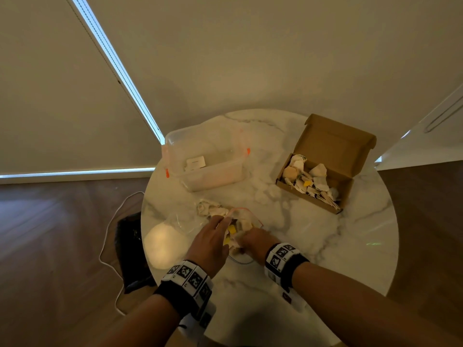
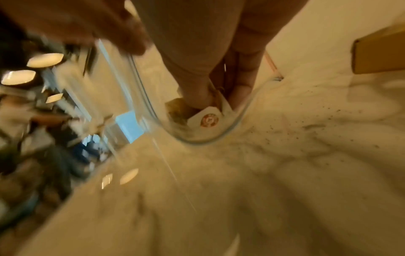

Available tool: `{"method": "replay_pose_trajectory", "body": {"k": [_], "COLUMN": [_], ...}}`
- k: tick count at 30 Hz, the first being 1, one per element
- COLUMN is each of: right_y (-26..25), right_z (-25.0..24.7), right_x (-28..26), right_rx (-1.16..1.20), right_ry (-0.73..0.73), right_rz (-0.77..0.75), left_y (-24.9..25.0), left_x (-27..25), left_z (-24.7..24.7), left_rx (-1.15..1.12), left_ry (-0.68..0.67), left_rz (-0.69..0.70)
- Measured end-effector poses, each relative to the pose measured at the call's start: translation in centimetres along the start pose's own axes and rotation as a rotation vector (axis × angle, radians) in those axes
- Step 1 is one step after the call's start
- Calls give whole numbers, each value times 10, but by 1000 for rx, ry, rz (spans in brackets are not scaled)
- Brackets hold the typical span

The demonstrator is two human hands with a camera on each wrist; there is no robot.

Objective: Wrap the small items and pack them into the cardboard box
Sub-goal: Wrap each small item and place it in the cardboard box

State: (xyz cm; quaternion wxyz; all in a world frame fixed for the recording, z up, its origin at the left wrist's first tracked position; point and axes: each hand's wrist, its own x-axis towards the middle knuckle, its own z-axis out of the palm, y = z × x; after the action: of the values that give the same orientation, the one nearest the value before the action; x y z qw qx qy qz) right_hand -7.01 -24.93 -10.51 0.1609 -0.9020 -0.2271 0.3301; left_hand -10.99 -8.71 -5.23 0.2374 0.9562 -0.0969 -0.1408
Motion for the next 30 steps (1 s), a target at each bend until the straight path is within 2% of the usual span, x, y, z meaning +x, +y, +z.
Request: {"method": "replay_pose_trajectory", "body": {"k": [5,7,11,13,16,19,22,26,30], "right_y": [7,11,28,37,41,35,24,22,16], "right_z": [-28,-47,-87,-105,-127,-144,-159,-176,-183], "right_x": [-36,-54,-85,-96,-108,-118,-125,-132,-136], "right_rx": [385,472,677,716,736,781,794,765,847], "right_ry": [260,294,300,310,327,320,286,279,307], "right_rz": [-67,-74,-29,-24,-33,-39,-37,-10,40], "left_y": [-7,-10,-12,-5,29,73,96,108,117], "left_x": [7,9,16,25,37,47,56,59,56], "left_z": [0,1,1,-10,-40,-64,-68,-71,-77], "left_rx": [-23,-27,-85,-169,-507,-770,-809,-1044,-1053], "left_ry": [57,47,0,27,90,-27,-177,-258,-197], "left_rz": [0,12,121,162,221,245,246,110,90]}}
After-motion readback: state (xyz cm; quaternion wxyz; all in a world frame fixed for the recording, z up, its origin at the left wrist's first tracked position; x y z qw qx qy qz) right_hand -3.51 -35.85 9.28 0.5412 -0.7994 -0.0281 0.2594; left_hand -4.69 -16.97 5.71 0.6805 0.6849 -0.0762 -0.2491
